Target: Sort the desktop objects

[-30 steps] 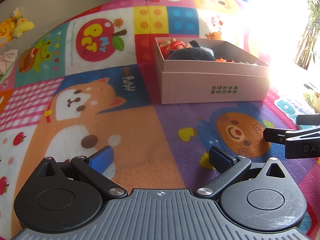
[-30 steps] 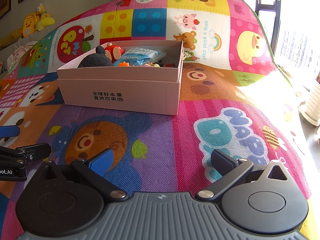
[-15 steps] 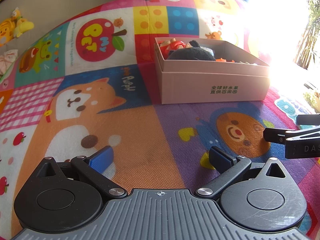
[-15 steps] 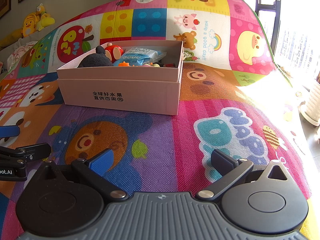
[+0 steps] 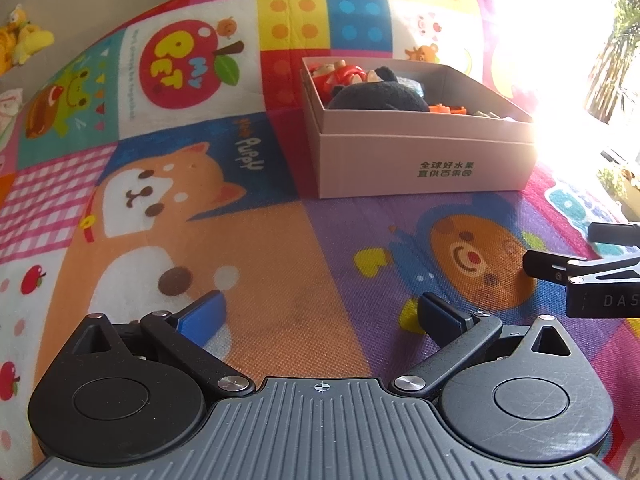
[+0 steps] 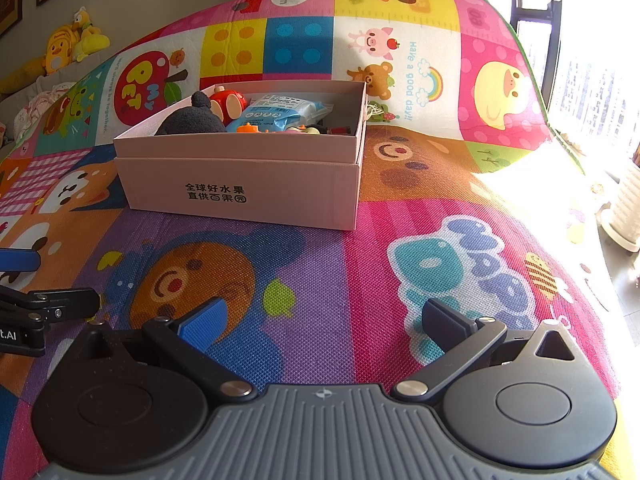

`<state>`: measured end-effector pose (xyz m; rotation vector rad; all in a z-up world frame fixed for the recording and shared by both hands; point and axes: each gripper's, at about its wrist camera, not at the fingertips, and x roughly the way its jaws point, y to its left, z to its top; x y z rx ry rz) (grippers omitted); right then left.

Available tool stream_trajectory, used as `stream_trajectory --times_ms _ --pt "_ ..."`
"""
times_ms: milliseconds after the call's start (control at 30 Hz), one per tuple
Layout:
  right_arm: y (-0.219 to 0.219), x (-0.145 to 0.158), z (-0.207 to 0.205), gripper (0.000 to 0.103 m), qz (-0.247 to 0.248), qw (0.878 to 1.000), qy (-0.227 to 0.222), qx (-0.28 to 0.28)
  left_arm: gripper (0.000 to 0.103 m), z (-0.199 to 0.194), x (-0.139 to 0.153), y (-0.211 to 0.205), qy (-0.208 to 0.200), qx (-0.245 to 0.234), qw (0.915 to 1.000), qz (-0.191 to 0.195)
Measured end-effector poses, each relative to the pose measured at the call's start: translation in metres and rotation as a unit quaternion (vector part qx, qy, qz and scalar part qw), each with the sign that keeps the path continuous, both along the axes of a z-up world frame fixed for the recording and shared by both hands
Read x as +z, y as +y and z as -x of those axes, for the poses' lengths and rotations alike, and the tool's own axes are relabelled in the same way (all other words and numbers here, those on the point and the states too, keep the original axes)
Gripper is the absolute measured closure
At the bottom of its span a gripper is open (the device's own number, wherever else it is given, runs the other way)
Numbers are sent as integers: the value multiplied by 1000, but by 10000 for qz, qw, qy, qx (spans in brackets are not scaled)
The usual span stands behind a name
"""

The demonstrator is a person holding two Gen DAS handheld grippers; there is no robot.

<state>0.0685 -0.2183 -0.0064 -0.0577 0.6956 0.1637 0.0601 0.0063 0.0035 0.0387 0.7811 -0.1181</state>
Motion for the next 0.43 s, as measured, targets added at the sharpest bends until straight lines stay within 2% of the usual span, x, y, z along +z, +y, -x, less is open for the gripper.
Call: stream_trajectory --times_ms 267,433 --pt "0 0 0 0 -1 10000 0 0 0 1 2 5 -46 122 9996 264" --pt "0 0 0 0 2 10000 0 0 0 -1 2 5 -117 147 9995 256"
